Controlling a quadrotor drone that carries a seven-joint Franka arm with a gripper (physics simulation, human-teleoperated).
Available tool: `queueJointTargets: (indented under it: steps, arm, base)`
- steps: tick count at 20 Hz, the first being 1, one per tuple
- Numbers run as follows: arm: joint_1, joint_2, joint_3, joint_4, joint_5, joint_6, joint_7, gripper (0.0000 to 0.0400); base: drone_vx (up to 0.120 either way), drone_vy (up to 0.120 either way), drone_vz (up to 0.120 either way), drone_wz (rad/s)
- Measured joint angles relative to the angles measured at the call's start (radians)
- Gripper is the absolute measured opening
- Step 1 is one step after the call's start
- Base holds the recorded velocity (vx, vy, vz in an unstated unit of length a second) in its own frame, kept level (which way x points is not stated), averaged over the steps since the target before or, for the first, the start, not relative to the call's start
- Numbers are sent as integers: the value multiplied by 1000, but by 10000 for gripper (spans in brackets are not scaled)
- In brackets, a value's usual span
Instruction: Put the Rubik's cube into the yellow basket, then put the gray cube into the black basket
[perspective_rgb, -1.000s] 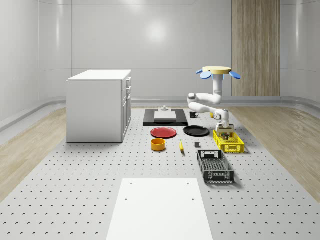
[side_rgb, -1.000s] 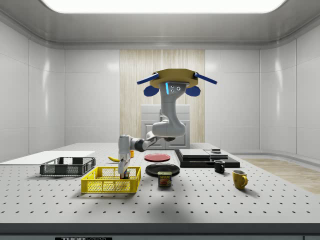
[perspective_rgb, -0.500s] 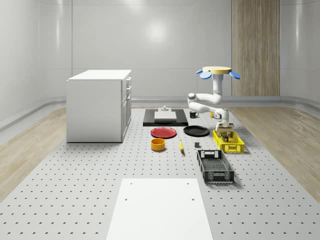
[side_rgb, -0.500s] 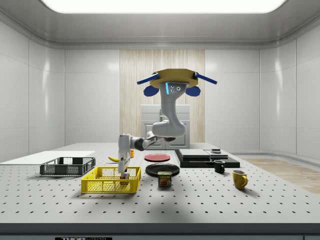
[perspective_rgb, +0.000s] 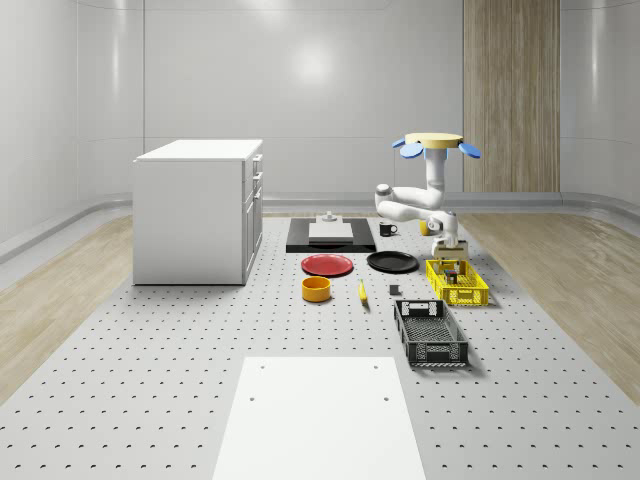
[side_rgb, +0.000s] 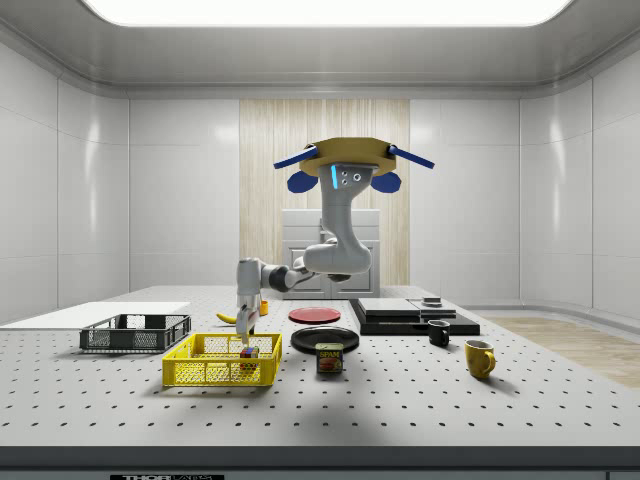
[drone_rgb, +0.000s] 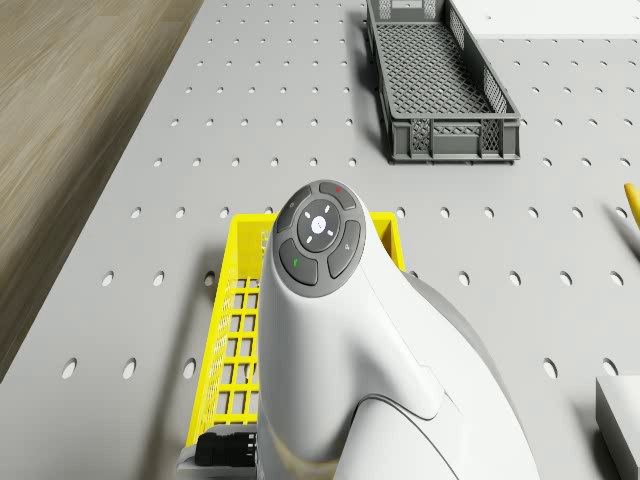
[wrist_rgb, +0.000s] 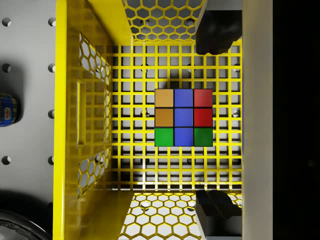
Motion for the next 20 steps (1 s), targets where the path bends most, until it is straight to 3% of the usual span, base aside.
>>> queueJointTargets:
  steps: [5, 20]
  arm:
    - [3, -2, 24, -5, 23, -7, 0, 400]
    - [3, -9, 37, -7, 37, -5, 1, 400]
  base:
    - [0, 0, 72, 0]
    - [0, -120, 0, 0]
